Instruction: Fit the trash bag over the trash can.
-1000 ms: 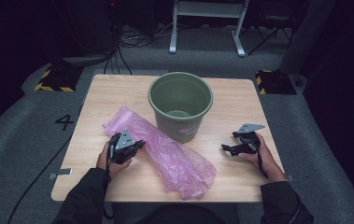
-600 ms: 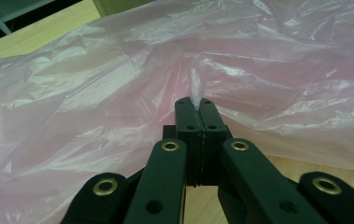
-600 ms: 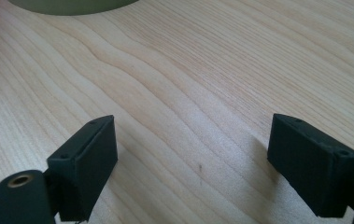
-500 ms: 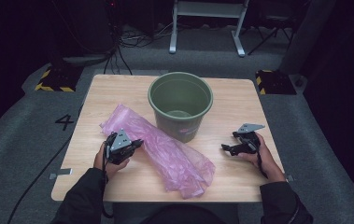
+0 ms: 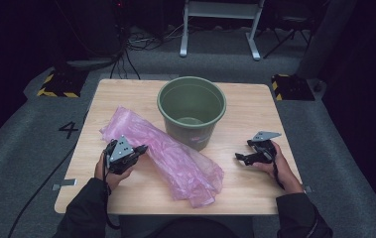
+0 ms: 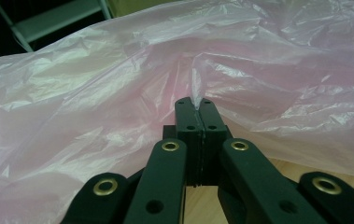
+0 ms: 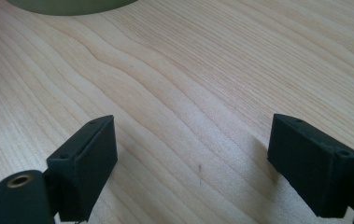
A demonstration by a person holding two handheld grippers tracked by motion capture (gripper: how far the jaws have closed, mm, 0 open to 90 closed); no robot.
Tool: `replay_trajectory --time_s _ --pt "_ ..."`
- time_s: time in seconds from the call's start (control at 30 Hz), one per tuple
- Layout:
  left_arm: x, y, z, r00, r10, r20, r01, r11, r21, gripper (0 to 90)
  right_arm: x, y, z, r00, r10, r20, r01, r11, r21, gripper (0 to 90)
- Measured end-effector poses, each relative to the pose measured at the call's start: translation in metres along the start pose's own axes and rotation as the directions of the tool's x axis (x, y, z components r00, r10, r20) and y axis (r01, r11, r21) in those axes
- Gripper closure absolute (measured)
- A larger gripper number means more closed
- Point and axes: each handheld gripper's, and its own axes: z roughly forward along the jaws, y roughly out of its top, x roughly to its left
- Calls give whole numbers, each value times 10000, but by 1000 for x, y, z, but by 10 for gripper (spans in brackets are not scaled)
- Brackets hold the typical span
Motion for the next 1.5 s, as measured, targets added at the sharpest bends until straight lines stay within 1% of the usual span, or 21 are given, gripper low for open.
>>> replay_trajectory --time_s 0.03,0.07,0.1,0.13,0.17,0.2,0.27,0.3,0.33,0.47,0.57,0.7,0.8,0.87,0.9,1.17,1.27,1.3,1.33,1.47,1.5 --pt "1 2 -2 10000 64 -39 -64 9999 -105 896 0 0 0 10000 -3 -3 3 10000 -2 158" --pt "1 2 -2 10000 64 -39 -64 9999 -105 896 0 0 0 10000 -3 -3 3 10000 -2 158" --pt "0 5 -5 9999 114 -121 -117 9995 -296 896 0 -1 0 10000 -21 -2 21 10000 -8 158" --pt "0 5 -5 9999 114 -121 -117 9995 -296 896 0 -1 0 10000 -21 -2 21 10000 -8 158" --pt "-1 8 -8 9998 163 -135 -170 9987 -486 896 1 -1 -1 10000 9 10 -9 10000 -11 158" --pt "-1 8 -8 9998 163 -135 -170 9987 -486 896 1 -1 -1 10000 9 10 -9 10000 -11 158" --pt "-3 10 -11 9993 307 -206 -319 9977 -603 896 1 -2 -2 10000 -6 19 6 10000 -19 159" --pt "-5 12 -15 9988 424 -247 -442 9963 -738 896 1 -2 -2 10000 -16 10 16 10000 -15 159" --pt "-5 12 -15 9988 424 -247 -442 9963 -738 896 1 -2 -2 10000 -16 10 16 10000 -15 159" --pt "-5 17 -20 9983 486 -314 -515 9938 -987 896 1 -2 -2 10000 -12 9 12 10000 -15 159" --pt "-5 21 -23 9983 475 -345 -514 9909 -1245 896 1 -2 -2 10000 -9 8 9 10000 -14 159" --pt "-7 27 -25 9971 664 -370 -711 9865 -1475 897 1 -2 -2 10000 -9 10 9 10000 -15 159" --pt "-9 32 -28 9967 742 -317 -785 9829 -1666 896 1 -2 -2 10000 0 21 0 10000 -13 159" --pt "-9 34 -29 9964 779 -330 -826 9801 -1803 896 1 -2 -2 10000 4 25 -4 10000 -14 159" --pt "-9 36 -30 9965 791 -266 -828 9774 -1944 896 1 -2 -2 10000 5 24 -5 10000 -13 159" --pt "-10 45 -34 9955 871 -380 -934 9707 -2214 897 1 -2 -2 10000 8 24 -8 10000 -14 159" --pt "-11 51 -34 9946 963 -375 -1025 9666 -2347 896 1 -2 -2 10000 8 24 -8 10000 -13 159" --pt "-11 51 -34 9952 918 -338 -973 9658 -2404 896 1 -2 -2 10000 8 22 -8 10000 -13 159" --pt "-12 53 -34 9948 961 -325 -1012 9643 -2446 897 1 -2 -2 10000 8 23 -8 10000 -12 159" --pt "-14 58 -34 9932 1120 -316 -1164 9621 -2467 896 1 -2 -2 10000 10 21 -9 10000 -12 159" --pt "-14 59 -34 9934 1116 -280 -1151 9601 -2549 897 1 -2 -2 10000 8 21 -8 10000 -12 159"
